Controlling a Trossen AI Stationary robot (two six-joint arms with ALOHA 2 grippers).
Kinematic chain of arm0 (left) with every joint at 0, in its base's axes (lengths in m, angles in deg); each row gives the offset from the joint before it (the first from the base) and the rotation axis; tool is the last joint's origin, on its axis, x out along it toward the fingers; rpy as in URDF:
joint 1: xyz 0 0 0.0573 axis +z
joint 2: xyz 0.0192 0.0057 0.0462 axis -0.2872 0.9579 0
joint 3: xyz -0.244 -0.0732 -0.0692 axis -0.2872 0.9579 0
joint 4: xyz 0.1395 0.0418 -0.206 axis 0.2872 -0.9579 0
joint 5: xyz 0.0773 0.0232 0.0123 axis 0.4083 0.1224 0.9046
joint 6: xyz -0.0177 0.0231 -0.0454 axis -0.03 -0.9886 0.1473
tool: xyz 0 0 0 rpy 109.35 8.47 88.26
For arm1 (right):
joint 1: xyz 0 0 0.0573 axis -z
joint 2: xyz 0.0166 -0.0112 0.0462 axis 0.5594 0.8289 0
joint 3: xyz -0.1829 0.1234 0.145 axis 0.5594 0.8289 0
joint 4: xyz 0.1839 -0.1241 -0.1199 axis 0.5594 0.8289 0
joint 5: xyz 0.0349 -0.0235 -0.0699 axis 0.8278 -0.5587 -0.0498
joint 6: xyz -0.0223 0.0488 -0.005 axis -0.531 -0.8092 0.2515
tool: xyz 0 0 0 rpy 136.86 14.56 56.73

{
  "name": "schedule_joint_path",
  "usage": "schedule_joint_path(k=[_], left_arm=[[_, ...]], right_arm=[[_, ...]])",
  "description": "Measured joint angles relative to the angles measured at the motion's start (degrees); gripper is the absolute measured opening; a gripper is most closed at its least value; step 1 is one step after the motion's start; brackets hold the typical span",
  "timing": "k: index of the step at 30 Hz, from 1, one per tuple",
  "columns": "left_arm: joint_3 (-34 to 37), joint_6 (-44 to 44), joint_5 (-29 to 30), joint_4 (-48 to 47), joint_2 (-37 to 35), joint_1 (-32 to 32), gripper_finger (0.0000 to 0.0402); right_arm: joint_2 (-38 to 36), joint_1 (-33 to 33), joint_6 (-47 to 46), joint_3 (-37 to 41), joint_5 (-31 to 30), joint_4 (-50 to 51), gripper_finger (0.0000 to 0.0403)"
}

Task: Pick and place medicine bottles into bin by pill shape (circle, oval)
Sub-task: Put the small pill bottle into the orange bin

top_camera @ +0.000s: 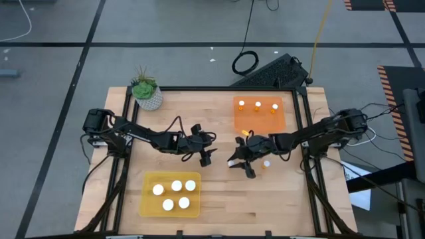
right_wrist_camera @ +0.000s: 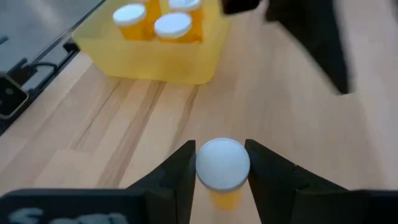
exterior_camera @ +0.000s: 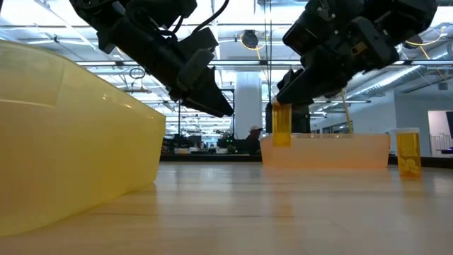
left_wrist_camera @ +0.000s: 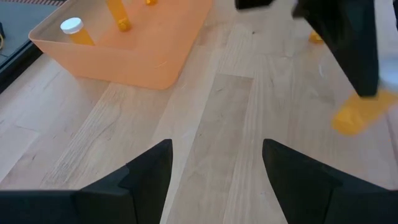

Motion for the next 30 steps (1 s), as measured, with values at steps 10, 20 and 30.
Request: schedule_joint_path(k=[10, 20, 30], left_arm=[[0.0, -0.01, 0.0, 0.0, 0.0, 0.02, 0.025], [0.02, -0.11, 0.0, 0.0, 0.0, 0.04, 0.025], [0.04, -0.32, 0.0, 0.02, 0.0, 0.04, 0.025]], right_arm=[[-10.51, 5.35, 2.46, 0.0, -2.61, 10.44, 0.0122], [-19.17, 14.53, 7.47, -0.02, -3.61, 16.79, 0.0122], [-19.46, 25.83, 11.0, -0.02, -3.49, 18.28, 0.0123]])
